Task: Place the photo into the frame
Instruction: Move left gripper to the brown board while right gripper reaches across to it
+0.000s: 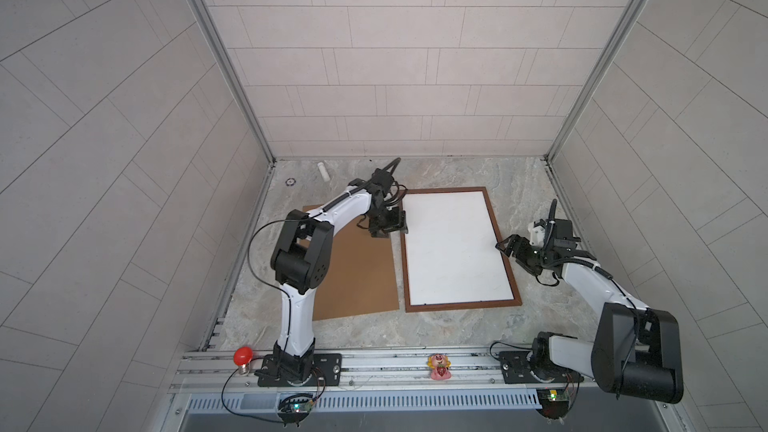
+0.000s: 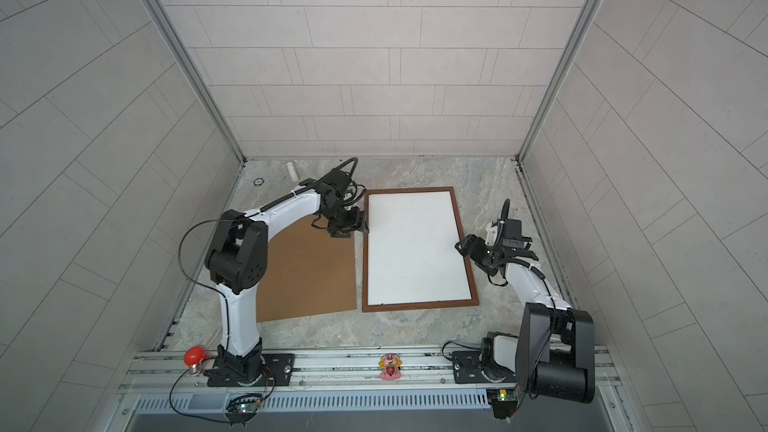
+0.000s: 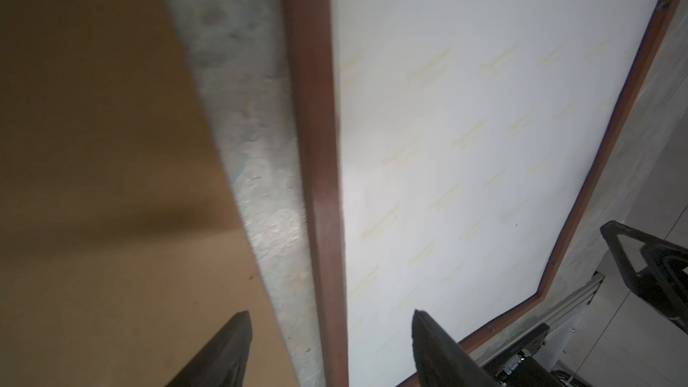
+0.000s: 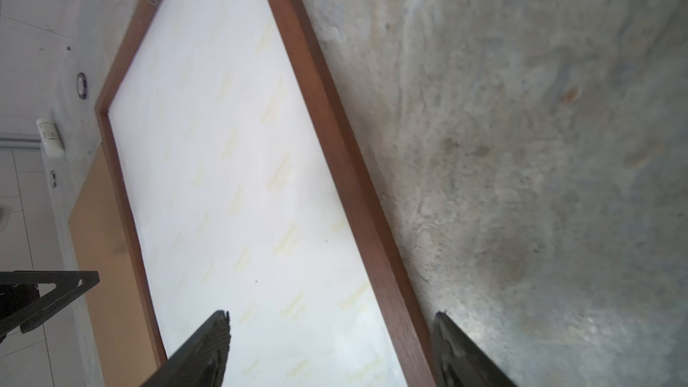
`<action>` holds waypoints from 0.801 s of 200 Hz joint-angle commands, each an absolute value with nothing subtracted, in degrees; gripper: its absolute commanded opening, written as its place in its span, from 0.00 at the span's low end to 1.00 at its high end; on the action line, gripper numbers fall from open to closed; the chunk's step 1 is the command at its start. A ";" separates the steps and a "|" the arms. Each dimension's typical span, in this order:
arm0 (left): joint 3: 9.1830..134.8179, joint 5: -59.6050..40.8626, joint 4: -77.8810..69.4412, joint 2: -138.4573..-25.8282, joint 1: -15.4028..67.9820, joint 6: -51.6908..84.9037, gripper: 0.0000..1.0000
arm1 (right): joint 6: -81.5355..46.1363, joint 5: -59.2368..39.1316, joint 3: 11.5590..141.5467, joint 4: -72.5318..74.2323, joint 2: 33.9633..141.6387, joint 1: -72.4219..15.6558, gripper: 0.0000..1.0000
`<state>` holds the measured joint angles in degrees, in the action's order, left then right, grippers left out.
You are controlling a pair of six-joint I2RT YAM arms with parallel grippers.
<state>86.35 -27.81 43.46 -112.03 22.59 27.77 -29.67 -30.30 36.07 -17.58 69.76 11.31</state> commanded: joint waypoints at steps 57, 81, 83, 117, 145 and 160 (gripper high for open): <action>66.36 -16.78 44.55 -84.95 15.34 29.76 0.73 | -37.00 -26.27 45.31 -18.28 70.61 -14.89 0.79; 59.24 -15.62 42.60 -79.44 11.29 32.88 0.78 | -39.57 -23.27 50.45 -16.31 74.42 -24.78 0.79; 58.89 -15.48 42.44 -79.01 10.78 33.00 0.79 | -39.60 -22.80 51.11 -16.34 74.81 -25.49 0.79; 56.86 -8.21 39.13 -74.57 2.48 33.57 0.88 | -41.82 -18.93 60.25 -14.44 83.73 -35.84 0.79; 57.97 -13.89 40.58 -74.35 -7.15 34.66 0.91 | -42.04 -16.99 69.33 -15.39 92.31 -42.07 0.80; 59.60 -11.11 42.39 -74.29 -9.47 33.98 0.91 | -42.10 -16.99 73.81 -16.51 97.23 -44.41 0.80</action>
